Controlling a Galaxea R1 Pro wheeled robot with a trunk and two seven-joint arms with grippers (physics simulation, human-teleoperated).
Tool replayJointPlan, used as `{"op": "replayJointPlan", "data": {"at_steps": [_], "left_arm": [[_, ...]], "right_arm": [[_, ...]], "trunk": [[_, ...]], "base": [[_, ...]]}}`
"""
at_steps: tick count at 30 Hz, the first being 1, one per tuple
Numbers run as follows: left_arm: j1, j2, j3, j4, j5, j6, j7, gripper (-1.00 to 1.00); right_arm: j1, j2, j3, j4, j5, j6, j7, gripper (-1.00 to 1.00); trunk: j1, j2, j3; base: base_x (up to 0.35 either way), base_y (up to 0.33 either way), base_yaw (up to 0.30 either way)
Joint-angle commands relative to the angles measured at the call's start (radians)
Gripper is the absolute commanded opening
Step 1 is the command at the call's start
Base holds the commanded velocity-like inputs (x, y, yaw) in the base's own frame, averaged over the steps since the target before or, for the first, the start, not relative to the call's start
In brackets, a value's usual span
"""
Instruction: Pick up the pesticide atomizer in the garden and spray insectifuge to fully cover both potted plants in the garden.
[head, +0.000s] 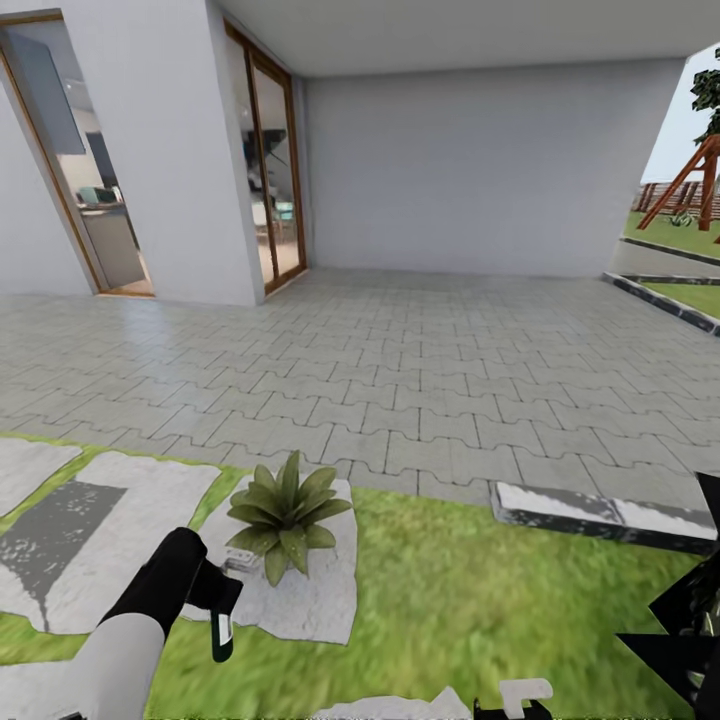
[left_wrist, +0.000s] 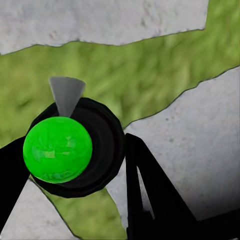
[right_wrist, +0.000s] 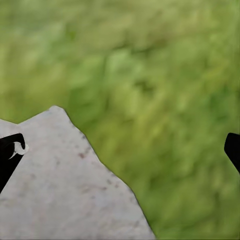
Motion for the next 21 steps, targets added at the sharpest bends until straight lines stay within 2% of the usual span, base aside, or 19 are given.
{"op": "replayJointPlan", "data": {"at_steps": [1,6,18,19,21], "left_arm": [[-0.001,0.0,0.003,-0.002,-0.009,0.006,-0.01,-1.0],[-0.003,0.0,0.002,-0.004,-0.01,0.009,-0.01,-1.0],[-0.009,0.006,0.001,-0.004,-0.017,0.009,-0.01,-1.0],[-0.009,0.006,0.001,-0.004,-0.017,0.009,-0.01,-1.0],[-0.012,0.005,0.001,-0.004,-0.017,0.009,-0.01,-1.0]], "right_arm": [[-0.001,0.001,-0.008,0.001,0.011,-0.003,-0.004,1.0],[-0.001,0.001,-0.008,0.001,0.011,-0.003,-0.005,1.0],[-0.001,-0.001,-0.011,-0.007,0.008,-0.005,-0.007,1.0],[-0.001,-0.002,-0.012,-0.019,0.008,-0.005,-0.007,1.0],[-0.001,-0.005,-0.014,-0.113,0.007,-0.003,-0.006,1.0]], "trunk": [[0.004,-0.008,-0.005],[0.023,-0.043,-0.029],[0.023,-0.043,-0.048],[0.023,-0.043,-0.049],[0.023,-0.043,-0.052]], "base": [[0.0,0.0,0.0],[0.0,0.0,0.0],[0.0,0.0,0.0],[0.0,0.0,0.0],[0.0,0.0,0.0]]}}
